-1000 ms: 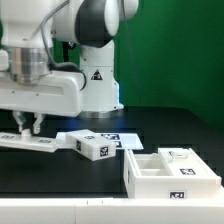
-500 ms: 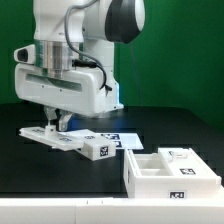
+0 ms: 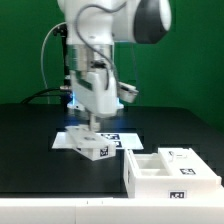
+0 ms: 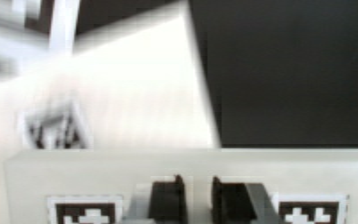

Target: Assemble cabinet

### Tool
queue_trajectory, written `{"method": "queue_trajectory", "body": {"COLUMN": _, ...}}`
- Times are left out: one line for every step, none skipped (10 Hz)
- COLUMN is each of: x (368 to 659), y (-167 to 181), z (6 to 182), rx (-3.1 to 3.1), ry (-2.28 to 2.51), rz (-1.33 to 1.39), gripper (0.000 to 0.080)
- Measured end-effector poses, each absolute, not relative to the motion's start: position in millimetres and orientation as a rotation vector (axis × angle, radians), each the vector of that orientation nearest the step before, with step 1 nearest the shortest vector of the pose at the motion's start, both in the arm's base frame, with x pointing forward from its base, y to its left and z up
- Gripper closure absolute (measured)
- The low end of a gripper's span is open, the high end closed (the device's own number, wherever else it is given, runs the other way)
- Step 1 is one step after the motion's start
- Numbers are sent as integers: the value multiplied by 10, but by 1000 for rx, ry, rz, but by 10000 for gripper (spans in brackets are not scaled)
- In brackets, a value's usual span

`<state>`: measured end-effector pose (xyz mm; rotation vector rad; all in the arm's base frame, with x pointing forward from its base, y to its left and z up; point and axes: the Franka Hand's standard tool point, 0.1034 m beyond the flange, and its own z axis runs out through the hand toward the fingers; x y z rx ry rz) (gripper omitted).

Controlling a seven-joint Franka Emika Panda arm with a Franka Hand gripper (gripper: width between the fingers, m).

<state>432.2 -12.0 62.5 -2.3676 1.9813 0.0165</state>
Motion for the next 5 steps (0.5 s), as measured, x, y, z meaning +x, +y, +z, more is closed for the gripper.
{"method": "queue_trajectory", "body": {"x": 4356, "y": 39, "z": 694, "rx": -2255, "ry": 2090, "rz": 75, "gripper": 738}}
{"method": "queue_trajectory", "body": {"x": 4352, "y": -55, "z": 683, "rx": -2205, "ry": 2160, "rz": 122, "gripper": 738}}
{"method": "queue_trajectory", "body": {"x": 4355, "y": -87, "z": 669, "rx": -2199, "ry": 2173, "rz": 118, "gripper": 738}}
{"method": "queue_trajectory", "body": {"x": 4353, "y": -70, "z": 667, "rx": -2206, "ry": 2166, "rz": 119, "gripper": 738}}
{"method": "queue_trajectory", "body": {"x": 4352, "y": -57, "z": 666, "rx": -2208, "ry": 2164, "rz": 120, "gripper": 738}}
